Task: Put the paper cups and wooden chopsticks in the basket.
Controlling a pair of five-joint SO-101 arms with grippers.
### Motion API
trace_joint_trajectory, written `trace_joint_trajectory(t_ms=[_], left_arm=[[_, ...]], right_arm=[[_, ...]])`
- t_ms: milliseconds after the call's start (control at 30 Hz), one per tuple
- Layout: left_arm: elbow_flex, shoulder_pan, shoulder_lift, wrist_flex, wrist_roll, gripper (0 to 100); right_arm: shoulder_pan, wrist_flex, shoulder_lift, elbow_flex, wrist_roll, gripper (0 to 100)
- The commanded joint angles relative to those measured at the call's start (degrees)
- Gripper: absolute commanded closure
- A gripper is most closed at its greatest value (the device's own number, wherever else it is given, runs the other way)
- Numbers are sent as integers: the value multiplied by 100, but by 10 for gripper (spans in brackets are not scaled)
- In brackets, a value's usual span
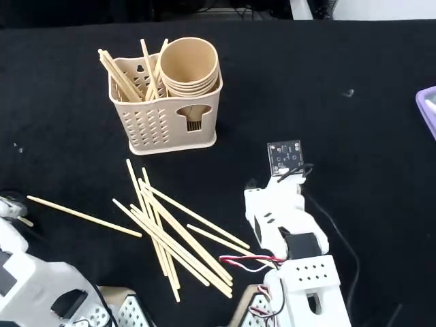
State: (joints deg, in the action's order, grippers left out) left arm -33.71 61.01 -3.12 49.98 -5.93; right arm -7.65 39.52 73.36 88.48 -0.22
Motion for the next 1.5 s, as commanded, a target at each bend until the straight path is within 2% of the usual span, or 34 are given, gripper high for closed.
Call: trace_joint_trajectory(t_ms=[0, 100, 267, 500, 600, 800, 900, 1000, 1133, 1200, 1367, 1467], left_arm=[[-295, -119, 44, -202, -290, 967], [-462, -136, 53, 35, -466, 960], [-462, -488, 158, 1029, -492, 970], [-558, -1490, 1240, 2382, -510, 970], [-875, -1974, 1758, 2637, -501, 970], [-1464, -2457, 2602, 1960, -501, 959], [-1745, -2607, 2910, 1934, -510, 860], [-1833, -2589, 3165, 1899, -510, 794], [-1745, -2343, 3499, 1758, -519, 798], [-1754, -2079, 3640, 1530, -809, 796], [-2026, -1745, 3622, 905, -2295, 794], [-2316, -1895, 3596, 466, -2365, 794]], right_arm=[[-70, -123, 154, -31, 18, 737], [-70, -123, 154, -40, 18, 737], [-70, -123, 154, -48, 18, 737], [-70, -123, 154, -57, 18, 737], [-70, -123, 154, -48, 18, 737], [-70, -123, 154, -40, 18, 737], [-70, -123, 154, -40, 18, 737], [-70, -123, 154, -40, 18, 737], [-70, -123, 154, -40, 18, 737], [-70, -123, 154, -40, 18, 737], [-70, -123, 154, -40, 18, 737], [-70, -123, 154, -40, 18, 737]])
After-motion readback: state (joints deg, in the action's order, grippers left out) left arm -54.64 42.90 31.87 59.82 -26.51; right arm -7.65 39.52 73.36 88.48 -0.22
